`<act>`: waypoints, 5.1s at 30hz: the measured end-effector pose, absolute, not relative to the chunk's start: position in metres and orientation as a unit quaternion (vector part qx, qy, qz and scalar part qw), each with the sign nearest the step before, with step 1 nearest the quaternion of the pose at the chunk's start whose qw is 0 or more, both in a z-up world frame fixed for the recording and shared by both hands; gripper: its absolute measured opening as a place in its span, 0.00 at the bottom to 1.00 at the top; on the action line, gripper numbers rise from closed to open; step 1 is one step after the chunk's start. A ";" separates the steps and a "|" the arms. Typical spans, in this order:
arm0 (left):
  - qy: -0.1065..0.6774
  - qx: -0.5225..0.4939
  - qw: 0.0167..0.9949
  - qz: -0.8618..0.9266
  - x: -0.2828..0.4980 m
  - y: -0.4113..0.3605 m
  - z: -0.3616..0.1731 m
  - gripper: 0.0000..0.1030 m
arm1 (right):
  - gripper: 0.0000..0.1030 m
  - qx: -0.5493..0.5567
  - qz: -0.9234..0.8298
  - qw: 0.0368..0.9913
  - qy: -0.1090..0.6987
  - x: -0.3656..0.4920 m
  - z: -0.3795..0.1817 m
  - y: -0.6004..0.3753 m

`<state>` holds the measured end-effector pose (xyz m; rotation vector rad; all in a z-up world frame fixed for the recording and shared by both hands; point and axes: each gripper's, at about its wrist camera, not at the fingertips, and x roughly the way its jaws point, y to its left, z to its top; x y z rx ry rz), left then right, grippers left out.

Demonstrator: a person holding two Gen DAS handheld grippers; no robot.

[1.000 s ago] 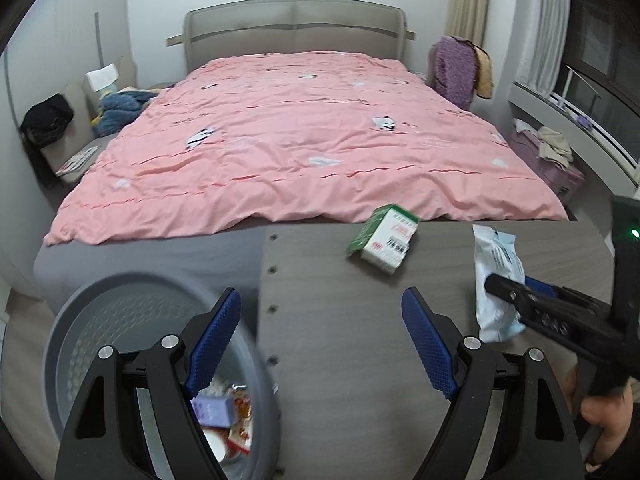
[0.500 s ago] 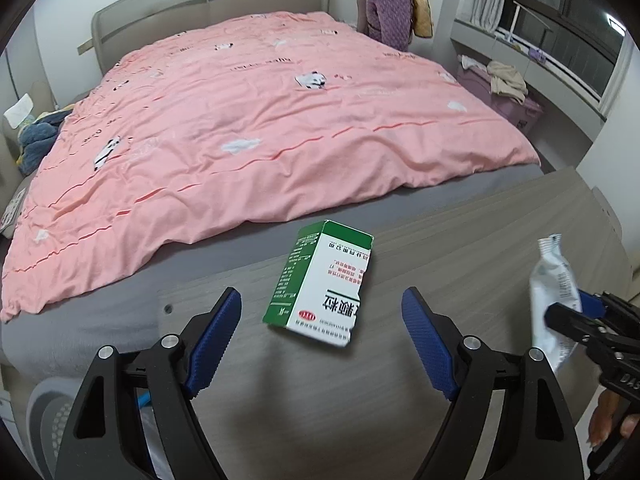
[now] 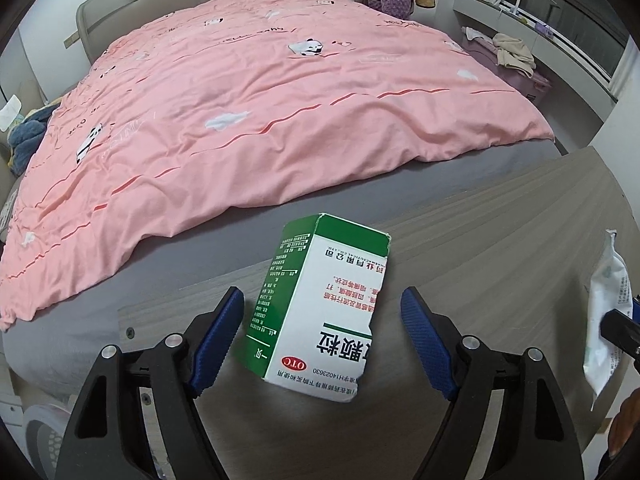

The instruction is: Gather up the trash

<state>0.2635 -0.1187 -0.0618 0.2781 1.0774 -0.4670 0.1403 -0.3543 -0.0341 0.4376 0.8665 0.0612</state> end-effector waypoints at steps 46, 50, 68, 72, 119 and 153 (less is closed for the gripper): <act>0.413 -0.005 0.911 -0.008 0.085 0.098 0.015 0.42 | 0.45 0.099 0.196 0.890 0.400 0.141 0.016 -0.164; 0.408 -0.021 0.913 0.022 0.077 0.127 0.012 0.42 | 0.45 0.081 0.222 0.885 0.401 0.144 0.019 -0.131; 0.419 -0.043 0.904 0.072 0.081 0.187 -0.011 0.42 | 0.45 0.010 0.273 0.861 0.429 0.154 -0.001 -0.035; 0.420 -0.045 0.903 0.076 0.082 0.191 -0.013 0.42 | 0.45 0.006 0.278 0.858 0.432 0.158 -0.005 -0.027; 0.411 -0.041 0.904 0.108 0.062 0.193 -0.001 0.76 | 0.70 0.024 0.283 0.869 0.406 0.143 0.009 -0.037; 0.418 -0.039 0.899 0.123 0.060 0.194 -0.002 0.83 | 0.81 0.021 0.282 0.870 0.404 0.144 0.007 -0.040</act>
